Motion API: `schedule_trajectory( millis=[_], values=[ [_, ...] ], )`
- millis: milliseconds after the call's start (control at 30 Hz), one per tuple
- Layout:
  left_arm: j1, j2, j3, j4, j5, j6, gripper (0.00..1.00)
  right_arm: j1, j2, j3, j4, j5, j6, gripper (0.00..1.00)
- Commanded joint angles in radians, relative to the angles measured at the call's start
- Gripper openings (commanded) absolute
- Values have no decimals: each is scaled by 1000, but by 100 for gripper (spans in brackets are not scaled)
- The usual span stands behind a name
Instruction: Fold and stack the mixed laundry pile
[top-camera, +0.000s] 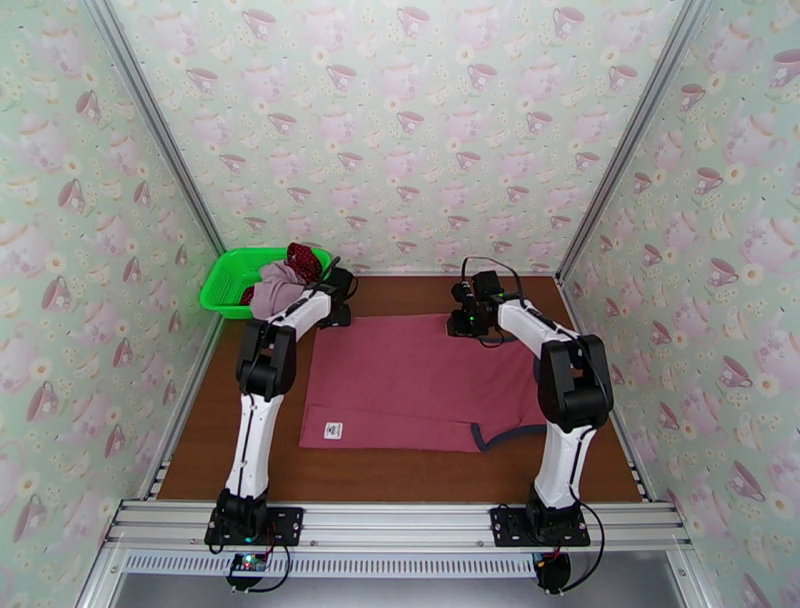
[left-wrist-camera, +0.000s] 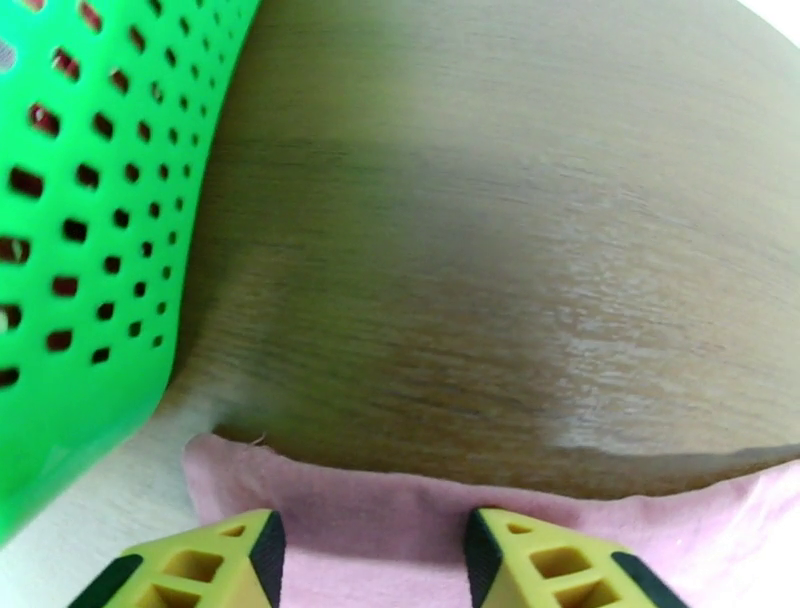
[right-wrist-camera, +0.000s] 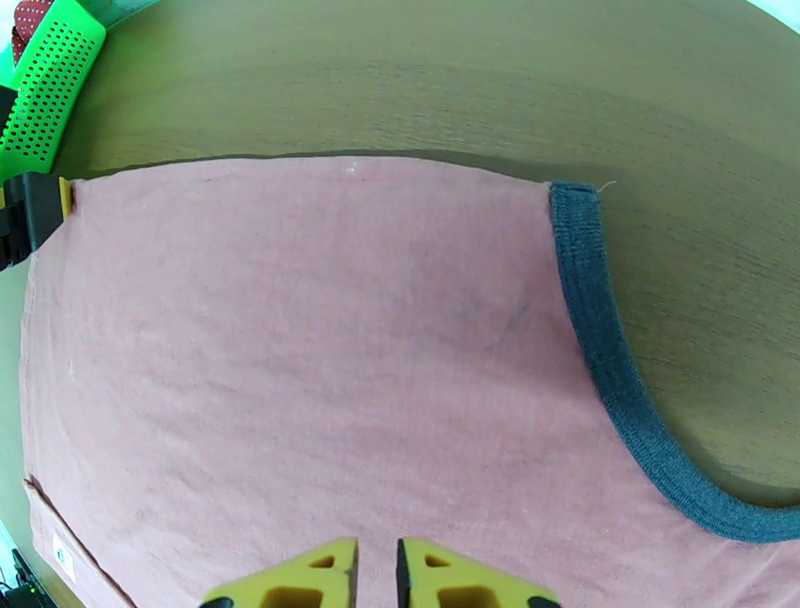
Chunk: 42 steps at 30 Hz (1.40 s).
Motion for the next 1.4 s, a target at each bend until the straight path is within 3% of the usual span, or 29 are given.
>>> schedule_trajectory(
  millis=[0, 167, 267, 367, 533, 733, 967, 1067, 1200, 1367],
  values=[
    [4, 77, 0, -55, 59, 15, 42, -21, 14, 86, -31, 22, -24, 20],
    [-5, 66, -30, -35, 88, 6, 14, -68, 131, 265, -121, 47, -56, 28],
    [-15, 47, -59, -17, 92, -3, 8, -78, 228, 391, -178, 30, -75, 31],
    [-26, 25, -92, 3, 107, -10, 6, -78, 323, 513, -243, -7, -86, 37],
    [-45, -5, -150, 39, 151, -17, 6, -78, 418, 607, -284, -41, -71, 39],
    [-84, 6, -163, 49, 172, -27, 4, -75, 427, 574, -242, -91, -33, 38],
    [-110, -29, -203, 51, 210, -50, 4, -75, 381, 496, -201, -57, -22, 38],
    [-113, -53, -214, 47, 200, -51, 11, -75, 374, 486, -202, -57, -21, 39],
    [-112, -103, -187, 9, 160, -30, 49, -75, 361, 472, -199, -63, -21, 39],
    [-106, -157, -105, -65, 101, 18, 60, -75, 338, 452, -196, -61, -21, 39]
  ],
)
